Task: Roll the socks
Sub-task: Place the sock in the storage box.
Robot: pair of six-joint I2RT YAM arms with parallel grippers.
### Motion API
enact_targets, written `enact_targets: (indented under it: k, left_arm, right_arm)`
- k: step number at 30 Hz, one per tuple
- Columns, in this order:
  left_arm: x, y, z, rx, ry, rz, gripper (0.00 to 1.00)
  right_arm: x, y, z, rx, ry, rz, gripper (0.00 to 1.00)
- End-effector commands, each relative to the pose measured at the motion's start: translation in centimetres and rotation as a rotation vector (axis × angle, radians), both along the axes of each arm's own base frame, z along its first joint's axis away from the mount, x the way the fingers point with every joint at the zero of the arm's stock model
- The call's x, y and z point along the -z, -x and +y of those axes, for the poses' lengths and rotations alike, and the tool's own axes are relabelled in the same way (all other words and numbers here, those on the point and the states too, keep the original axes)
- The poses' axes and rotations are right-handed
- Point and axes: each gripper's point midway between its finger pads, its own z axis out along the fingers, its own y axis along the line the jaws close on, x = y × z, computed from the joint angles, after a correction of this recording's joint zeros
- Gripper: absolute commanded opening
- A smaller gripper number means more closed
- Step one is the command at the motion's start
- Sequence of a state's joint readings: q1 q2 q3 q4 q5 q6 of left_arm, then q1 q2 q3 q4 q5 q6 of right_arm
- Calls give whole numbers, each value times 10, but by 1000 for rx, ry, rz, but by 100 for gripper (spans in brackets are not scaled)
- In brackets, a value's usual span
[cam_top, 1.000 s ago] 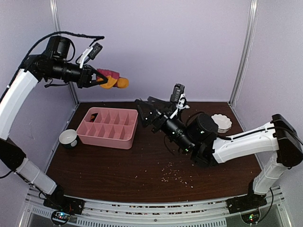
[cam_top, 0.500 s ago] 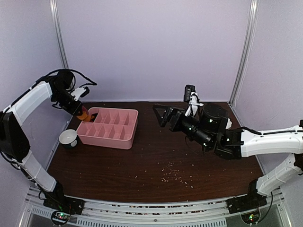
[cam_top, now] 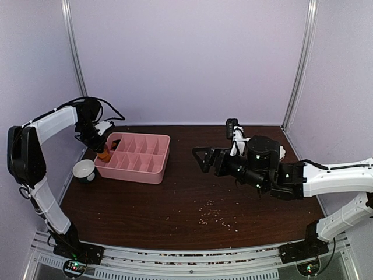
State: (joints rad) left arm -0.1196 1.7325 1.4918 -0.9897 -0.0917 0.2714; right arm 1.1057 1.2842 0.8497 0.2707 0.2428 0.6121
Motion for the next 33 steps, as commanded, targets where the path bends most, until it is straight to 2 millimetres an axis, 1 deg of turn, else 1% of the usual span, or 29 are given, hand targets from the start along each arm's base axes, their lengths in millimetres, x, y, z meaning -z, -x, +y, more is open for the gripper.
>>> enact_targets:
  k: [1, 10, 13, 16, 20, 21, 22, 23, 24, 26, 27, 31, 32, 33]
  left_arm:
    - [8, -13, 4, -7, -29, -25, 0]
    - [43, -26, 9, 1, -88, 3, 0]
    - [48, -27, 10, 1, -90, 10, 0]
    - [50, -28, 9, 6, -90, 14, 0]
    - [52, -23, 8, 11, -87, 45, 0]
    - [53, -22, 8, 14, -87, 51, 5]
    - [54, -20, 8, 15, -87, 55, 15]
    - [54, -19, 8, 16, -86, 58, 23]
    - [53, -19, 8, 17, -83, 59, 28]
    - [49, -19, 7, 12, -78, 52, 31]
    - [45, -19, 6, 10, -67, 43, 35]
    - [34, -17, -5, 23, -6, 48, 55]
    - [32, -16, -6, 27, 3, 53, 59]
    - [29, -14, -7, 31, 5, 53, 60]
  right_arm:
    - [-8, 7, -4, -20, -26, 9, 100]
    - [-9, 12, -1, -50, -36, 18, 100]
    - [-9, 13, 0, -59, -37, 22, 99]
    - [-9, 14, 2, -67, -40, 26, 100]
    - [-9, 15, 5, -84, -45, 35, 100]
    - [-9, 16, 6, -90, -44, 36, 99]
    - [-9, 16, 7, -92, -43, 38, 100]
    - [-8, 16, 7, -93, -40, 39, 100]
    - [-8, 16, 8, -94, -38, 40, 100]
    - [-8, 16, 9, -97, -32, 45, 100]
    - [-8, 16, 10, -99, -33, 45, 100]
    - [-8, 16, 10, -100, -30, 46, 99]
    - [-7, 16, 9, -99, -29, 48, 100]
    - [-8, 16, 9, -99, -30, 49, 100]
